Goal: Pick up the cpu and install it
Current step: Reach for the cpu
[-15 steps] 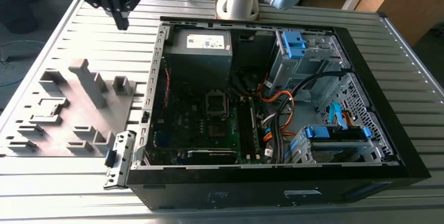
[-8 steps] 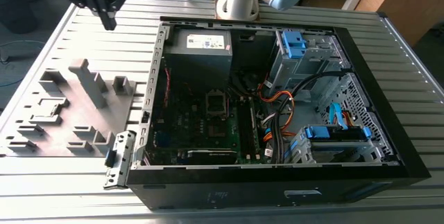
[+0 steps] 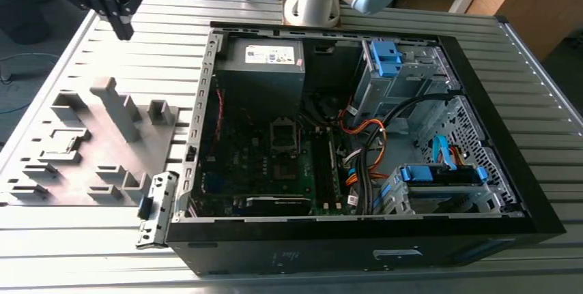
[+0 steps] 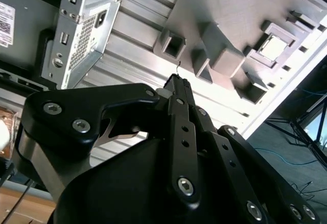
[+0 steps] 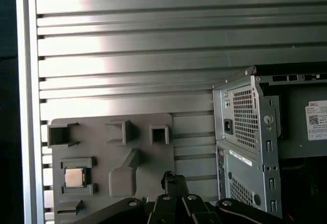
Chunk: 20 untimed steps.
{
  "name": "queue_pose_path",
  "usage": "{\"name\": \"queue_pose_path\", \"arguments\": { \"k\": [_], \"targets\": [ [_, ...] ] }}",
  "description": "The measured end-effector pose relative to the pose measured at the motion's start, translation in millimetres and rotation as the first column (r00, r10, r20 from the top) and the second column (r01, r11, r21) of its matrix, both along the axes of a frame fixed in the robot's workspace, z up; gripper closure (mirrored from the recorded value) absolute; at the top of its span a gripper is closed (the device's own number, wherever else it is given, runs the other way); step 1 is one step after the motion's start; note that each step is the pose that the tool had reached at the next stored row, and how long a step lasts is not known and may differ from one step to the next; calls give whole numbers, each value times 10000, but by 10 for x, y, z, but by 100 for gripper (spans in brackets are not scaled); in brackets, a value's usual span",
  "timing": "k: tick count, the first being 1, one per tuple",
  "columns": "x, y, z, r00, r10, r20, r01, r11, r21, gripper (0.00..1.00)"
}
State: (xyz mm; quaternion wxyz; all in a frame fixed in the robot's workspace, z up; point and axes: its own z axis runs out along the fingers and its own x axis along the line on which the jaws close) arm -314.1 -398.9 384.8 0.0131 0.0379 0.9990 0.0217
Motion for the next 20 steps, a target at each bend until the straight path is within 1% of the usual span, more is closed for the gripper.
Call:
{"name": "queue_pose_path", "arguments": {
  "k": [3, 12, 15, 20],
  "targets": [
    [-43, 0, -3, 10000, 0, -1, 0, 10000, 0, 89],
    [-56, 0, -4, 10000, -1, -1, 1, 10000, 0, 89],
    [-94, 0, -9, 10000, 1, -1, -1, 10000, 0, 89],
    [-191, -1, -31, 10000, 1, 0, -1, 10000, 0, 89]
  ]
}}
